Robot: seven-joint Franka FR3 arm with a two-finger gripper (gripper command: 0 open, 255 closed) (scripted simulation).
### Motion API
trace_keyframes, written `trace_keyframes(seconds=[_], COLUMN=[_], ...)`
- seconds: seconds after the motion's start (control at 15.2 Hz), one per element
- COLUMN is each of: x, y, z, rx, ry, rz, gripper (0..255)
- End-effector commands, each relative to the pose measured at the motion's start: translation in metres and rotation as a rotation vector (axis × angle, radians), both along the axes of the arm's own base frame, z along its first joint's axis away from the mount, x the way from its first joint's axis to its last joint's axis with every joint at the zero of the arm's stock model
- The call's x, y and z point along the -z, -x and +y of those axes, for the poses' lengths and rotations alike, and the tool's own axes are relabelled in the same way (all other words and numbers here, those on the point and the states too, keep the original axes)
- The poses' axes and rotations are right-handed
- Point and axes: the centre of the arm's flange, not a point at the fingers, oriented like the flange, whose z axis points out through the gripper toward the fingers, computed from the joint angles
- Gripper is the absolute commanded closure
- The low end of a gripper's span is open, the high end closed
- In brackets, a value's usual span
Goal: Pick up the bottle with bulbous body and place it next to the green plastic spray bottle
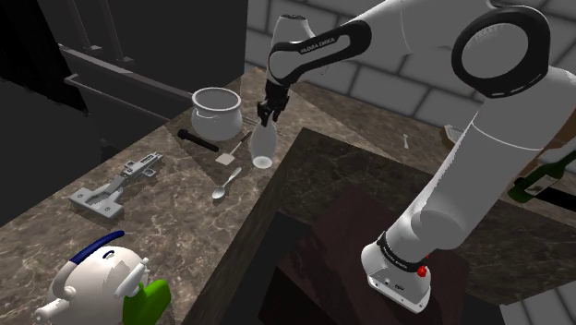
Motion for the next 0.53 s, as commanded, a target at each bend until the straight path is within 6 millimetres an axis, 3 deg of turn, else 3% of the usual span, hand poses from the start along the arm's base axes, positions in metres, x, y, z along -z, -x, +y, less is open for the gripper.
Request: trace_keyframes(seconds=[0.0, 0.46], x=[-0.010, -0.047], y=[0.000, 0.000], z=[0.000, 0.000], rx=[0.000, 0.000], ry=[0.000, 0.000], rz=[0.000, 0.000], gripper=[255, 255])
